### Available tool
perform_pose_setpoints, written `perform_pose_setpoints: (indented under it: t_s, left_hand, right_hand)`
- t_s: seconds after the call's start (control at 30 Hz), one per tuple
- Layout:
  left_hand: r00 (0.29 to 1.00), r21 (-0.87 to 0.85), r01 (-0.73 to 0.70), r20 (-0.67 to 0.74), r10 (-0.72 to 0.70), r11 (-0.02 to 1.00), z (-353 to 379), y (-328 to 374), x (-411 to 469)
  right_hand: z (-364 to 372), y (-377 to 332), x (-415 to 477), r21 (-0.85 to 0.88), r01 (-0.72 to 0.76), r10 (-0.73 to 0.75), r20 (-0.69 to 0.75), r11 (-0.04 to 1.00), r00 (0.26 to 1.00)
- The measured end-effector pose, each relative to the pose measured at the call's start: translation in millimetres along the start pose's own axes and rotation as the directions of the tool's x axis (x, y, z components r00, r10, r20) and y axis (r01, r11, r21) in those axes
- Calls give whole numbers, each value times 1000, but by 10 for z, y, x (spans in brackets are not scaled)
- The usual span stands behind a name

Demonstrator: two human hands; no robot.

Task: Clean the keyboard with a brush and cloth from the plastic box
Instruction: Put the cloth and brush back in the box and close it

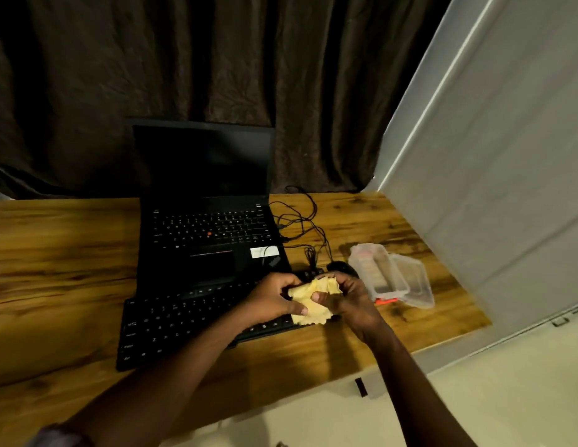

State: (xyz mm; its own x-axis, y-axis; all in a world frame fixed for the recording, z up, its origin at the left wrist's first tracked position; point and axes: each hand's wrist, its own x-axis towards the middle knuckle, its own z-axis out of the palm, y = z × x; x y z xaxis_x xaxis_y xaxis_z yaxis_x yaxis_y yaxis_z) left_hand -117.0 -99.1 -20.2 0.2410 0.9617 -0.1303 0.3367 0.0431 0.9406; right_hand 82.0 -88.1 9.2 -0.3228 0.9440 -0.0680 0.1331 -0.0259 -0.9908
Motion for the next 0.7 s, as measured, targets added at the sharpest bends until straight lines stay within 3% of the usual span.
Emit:
perform_pose_setpoints:
  t_s: [0.17, 0.33, 0.43, 0.5, 0.57, 0.7]
  left_hand:
    - [991, 27, -3, -132, 6, 1000, 391, 201, 558]
    - [978, 46, 42, -208, -32, 998, 771, 462, 1098]
    - [988, 215, 60, -152, -28, 975, 935, 492, 1307]
    - [996, 401, 8, -86, 29, 916, 1011, 491, 1383]
    - [995, 524, -78, -11, 98, 848, 1055, 477, 1415]
    - [988, 589, -136, 22, 152, 796, 1116, 443, 1449]
  right_hand:
    - [-603, 33, 223, -196, 31, -52, -100, 980, 994]
    - [-1209, 16, 480, -449, 170, -296, -227, 877, 928]
    - [-1506, 83, 614, -711, 132, -428, -254, 690, 867]
    - [-1630, 133, 675, -849, 80, -448, -192, 522, 873]
    - [-1638, 225, 699, -897, 115, -434, -91, 426, 896]
    - [-1627, 430, 744, -958, 151, -333, 63, 244, 941]
